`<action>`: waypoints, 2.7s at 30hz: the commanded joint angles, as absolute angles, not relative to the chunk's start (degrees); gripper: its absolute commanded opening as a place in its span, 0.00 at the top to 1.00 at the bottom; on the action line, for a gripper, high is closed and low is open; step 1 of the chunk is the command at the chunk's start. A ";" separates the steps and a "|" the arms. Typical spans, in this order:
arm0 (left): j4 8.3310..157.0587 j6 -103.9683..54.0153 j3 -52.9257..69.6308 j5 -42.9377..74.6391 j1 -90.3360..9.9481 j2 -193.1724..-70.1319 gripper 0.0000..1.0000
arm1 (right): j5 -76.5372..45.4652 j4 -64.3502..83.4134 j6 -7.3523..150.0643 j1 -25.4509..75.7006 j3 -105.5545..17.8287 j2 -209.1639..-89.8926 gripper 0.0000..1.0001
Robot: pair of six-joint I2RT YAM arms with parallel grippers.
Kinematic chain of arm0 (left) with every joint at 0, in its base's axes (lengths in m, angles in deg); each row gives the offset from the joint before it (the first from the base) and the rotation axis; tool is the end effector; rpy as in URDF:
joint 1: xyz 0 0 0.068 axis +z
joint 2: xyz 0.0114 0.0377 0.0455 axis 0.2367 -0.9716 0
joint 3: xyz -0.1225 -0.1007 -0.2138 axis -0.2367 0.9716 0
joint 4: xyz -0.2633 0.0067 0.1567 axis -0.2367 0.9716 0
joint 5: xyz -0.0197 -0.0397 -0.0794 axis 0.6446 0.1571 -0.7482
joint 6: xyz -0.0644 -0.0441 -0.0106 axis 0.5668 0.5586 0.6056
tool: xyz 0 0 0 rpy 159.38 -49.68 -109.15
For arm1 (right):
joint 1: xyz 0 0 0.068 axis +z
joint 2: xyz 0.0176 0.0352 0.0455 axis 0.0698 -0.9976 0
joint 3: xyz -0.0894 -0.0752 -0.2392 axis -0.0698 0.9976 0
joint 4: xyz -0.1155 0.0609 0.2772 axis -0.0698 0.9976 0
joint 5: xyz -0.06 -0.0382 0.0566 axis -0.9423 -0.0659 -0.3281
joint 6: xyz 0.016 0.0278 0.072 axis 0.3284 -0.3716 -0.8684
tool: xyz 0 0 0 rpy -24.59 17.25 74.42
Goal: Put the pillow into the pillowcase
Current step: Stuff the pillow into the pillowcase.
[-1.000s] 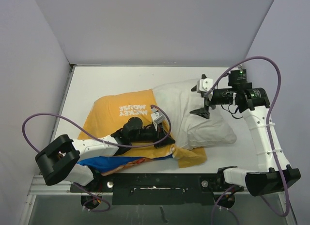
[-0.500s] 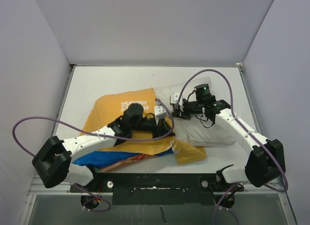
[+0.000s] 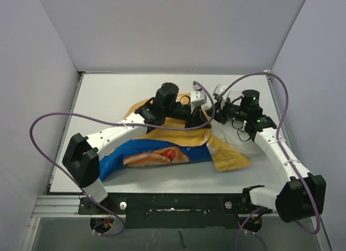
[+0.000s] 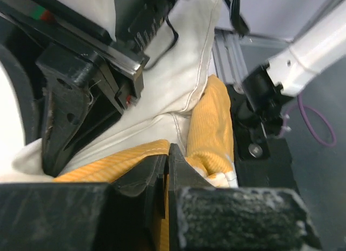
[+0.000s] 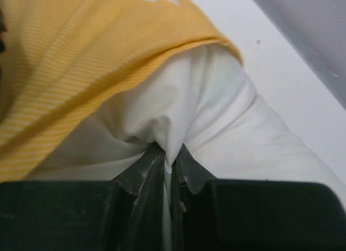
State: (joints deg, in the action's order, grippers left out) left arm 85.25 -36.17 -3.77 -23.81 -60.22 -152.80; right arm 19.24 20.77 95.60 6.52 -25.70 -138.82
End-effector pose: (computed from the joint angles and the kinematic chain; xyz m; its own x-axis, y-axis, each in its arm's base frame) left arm 0.2831 -0.3715 0.3391 -0.1580 0.1601 -0.9744 0.9834 -0.0634 -0.1699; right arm 0.3305 0.1078 0.2970 -0.1716 -0.2567 -0.9511 -0.8266 0.5629 -0.0028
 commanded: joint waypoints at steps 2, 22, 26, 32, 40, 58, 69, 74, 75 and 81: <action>70.60 -33.77 14.50 -21.64 -63.31 -146.50 1.00 | 30.09 37.40 117.34 15.31 -16.54 -139.08 1.00; 90.40 -3.59 36.31 12.60 -64.78 -103.04 0.32 | 41.29 67.57 146.05 6.41 -25.18 -133.75 0.27; 104.64 -3.26 20.66 19.53 -63.35 -109.50 0.38 | 42.45 65.58 144.71 4.10 -23.98 -131.54 0.22; 115.11 -9.19 -2.87 31.74 -64.89 -130.55 0.38 | 38.65 56.00 133.95 1.72 -21.95 -128.88 0.20; 123.02 -14.39 -21.29 45.16 -67.24 -151.56 0.38 | 36.17 54.28 131.85 0.47 -20.36 -129.14 0.21; 118.28 -23.11 -22.28 28.86 -67.07 -153.48 1.00 | 33.53 67.56 149.68 -3.14 -37.75 -130.89 0.02; 91.44 -10.06 -26.45 1.23 -60.02 -154.97 1.00 | 24.90 39.87 127.95 14.36 -23.69 -140.22 1.00; 95.62 -5.43 -54.98 -6.06 -62.05 -168.57 1.00 | 19.87 21.56 97.74 19.53 -38.52 -142.50 1.00; 95.94 -4.59 -57.28 -7.36 -62.42 -169.59 1.00 | 20.34 18.51 92.61 18.41 -40.67 -143.63 1.00; 74.85 -0.27 -18.01 -1.99 -63.45 -151.92 1.00 | 29.65 2.02 83.97 14.59 -24.63 -144.21 1.00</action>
